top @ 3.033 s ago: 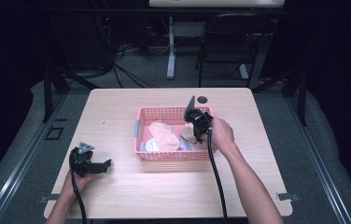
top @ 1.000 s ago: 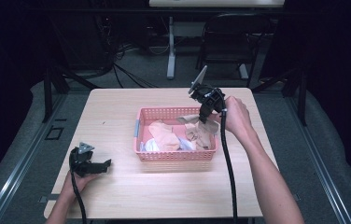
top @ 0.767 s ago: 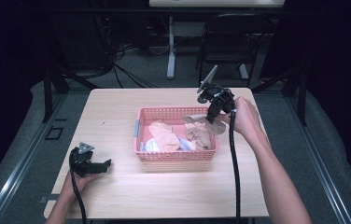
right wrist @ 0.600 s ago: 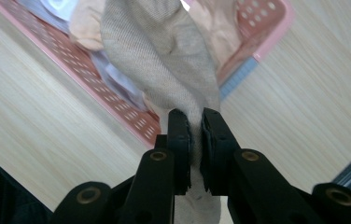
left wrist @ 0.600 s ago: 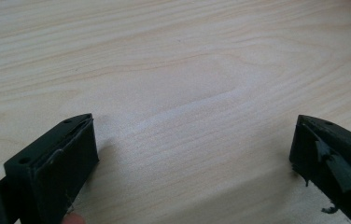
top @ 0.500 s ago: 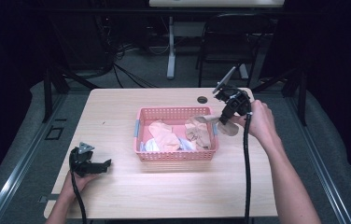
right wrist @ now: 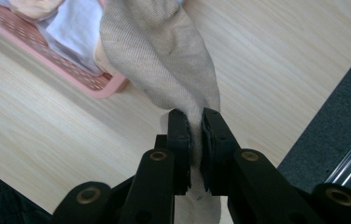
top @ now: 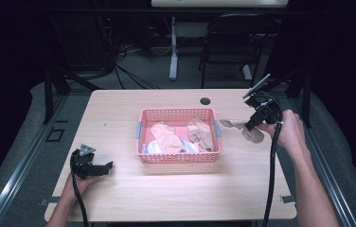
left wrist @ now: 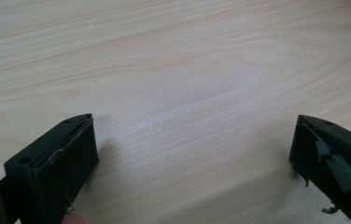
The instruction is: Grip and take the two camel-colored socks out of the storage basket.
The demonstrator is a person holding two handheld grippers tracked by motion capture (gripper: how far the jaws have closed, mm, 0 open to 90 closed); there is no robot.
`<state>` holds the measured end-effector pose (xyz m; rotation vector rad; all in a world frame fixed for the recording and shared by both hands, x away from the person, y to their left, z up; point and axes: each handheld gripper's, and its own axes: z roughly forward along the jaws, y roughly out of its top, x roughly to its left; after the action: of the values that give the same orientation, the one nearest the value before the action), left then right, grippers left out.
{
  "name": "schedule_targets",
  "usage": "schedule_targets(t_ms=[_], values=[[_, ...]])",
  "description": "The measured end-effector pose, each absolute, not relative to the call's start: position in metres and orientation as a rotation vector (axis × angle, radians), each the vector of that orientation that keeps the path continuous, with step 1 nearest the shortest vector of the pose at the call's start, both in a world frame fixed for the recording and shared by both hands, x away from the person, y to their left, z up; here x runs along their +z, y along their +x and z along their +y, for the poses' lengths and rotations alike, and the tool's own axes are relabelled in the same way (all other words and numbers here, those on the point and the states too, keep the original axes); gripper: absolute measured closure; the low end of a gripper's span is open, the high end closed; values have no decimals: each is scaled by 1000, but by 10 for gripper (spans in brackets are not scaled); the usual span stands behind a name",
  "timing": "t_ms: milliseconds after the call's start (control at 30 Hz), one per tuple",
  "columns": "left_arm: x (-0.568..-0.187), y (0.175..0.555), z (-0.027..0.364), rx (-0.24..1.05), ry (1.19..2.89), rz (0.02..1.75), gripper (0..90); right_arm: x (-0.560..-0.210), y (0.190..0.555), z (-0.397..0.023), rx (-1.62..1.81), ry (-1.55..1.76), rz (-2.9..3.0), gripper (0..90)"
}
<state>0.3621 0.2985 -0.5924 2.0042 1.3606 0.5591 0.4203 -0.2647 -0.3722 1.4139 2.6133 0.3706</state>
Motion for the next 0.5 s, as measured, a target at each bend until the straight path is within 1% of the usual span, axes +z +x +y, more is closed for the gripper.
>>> schedule_targets(t_ms=[200,333,500], values=[[-592,362,298,559,2004,1361,6,-381,412,-290,360,1469,2585,832],[-592,362,298,560,2004,1361,6,-387,410,-300,393,1509,2568,833],[-592,362,298,560,2004,1362,5,-407,414,-313,384,1574,2553,832]])
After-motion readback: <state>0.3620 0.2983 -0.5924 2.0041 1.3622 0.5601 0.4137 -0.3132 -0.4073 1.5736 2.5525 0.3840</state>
